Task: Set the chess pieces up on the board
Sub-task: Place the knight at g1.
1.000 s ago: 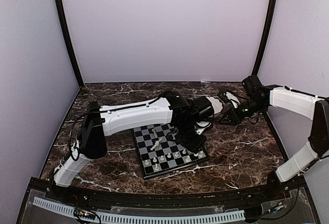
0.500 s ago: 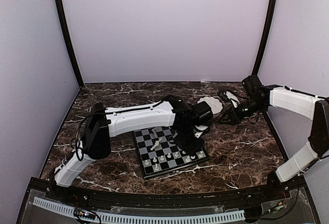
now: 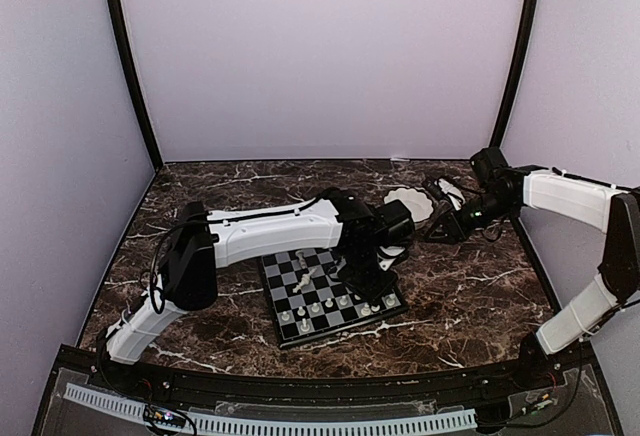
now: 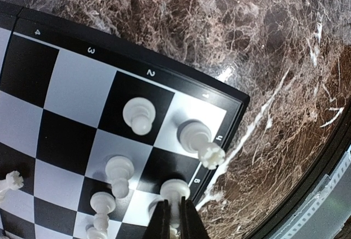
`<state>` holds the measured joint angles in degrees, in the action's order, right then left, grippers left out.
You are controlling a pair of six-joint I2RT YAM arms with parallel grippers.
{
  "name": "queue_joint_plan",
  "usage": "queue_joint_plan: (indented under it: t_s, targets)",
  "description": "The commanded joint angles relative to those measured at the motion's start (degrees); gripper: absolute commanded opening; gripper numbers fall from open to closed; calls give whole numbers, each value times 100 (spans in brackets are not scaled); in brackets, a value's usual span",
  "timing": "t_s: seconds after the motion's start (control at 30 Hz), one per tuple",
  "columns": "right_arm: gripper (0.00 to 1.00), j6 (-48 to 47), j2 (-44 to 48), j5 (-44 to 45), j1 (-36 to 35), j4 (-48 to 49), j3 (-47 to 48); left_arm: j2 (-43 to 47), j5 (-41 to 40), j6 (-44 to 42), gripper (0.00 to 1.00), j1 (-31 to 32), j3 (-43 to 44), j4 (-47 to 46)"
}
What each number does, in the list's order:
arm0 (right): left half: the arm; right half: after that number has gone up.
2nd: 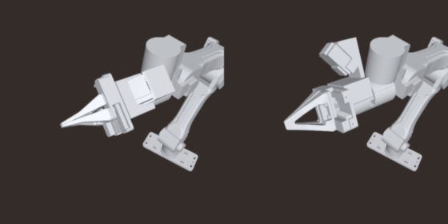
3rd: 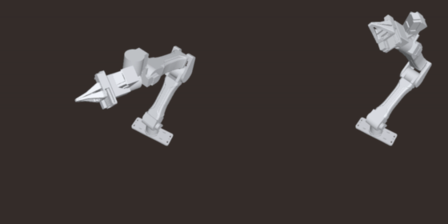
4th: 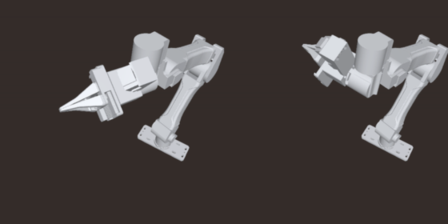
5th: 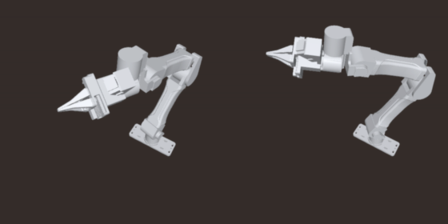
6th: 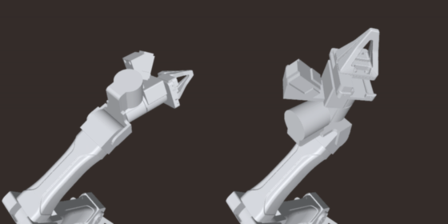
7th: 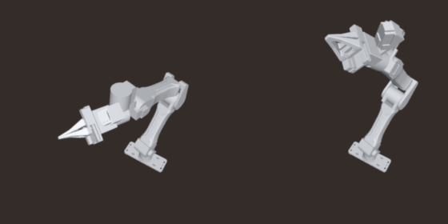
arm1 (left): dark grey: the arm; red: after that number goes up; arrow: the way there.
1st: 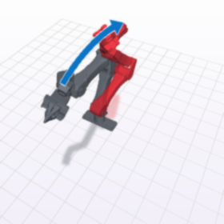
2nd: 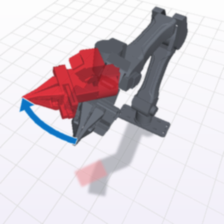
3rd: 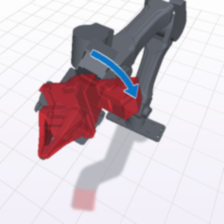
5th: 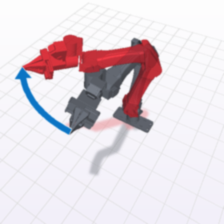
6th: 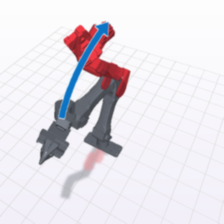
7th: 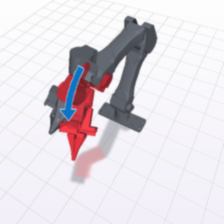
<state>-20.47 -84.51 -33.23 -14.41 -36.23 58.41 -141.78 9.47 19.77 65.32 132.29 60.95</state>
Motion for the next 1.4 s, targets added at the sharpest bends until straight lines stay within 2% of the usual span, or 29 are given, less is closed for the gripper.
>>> queue_joint_plan:
  t_s: [0.0,0.4,0.73,1.07,1.2,1.37]
  targets:
    - [34,-3,-61,-93,9,89,39,-2,68,71,6,-6,165,-19]
    - [34,15,-79,-122,9,97,39,-19,18,138,8,-35,190,-73]
    - [34,32,-83,-148,9,115,21,-13,0,176,19,-46,219,-32]
    - [34,33,-144,-174,9,99,121,16,-60,119,22,-46,398,41]
    - [34,7,-144,-207,9,16,206,416,-177,-13,22,-38,451,124]
    - [34,-43,-162,-219,9,-82,409,1197,-795,-71,26,-39,171,171]
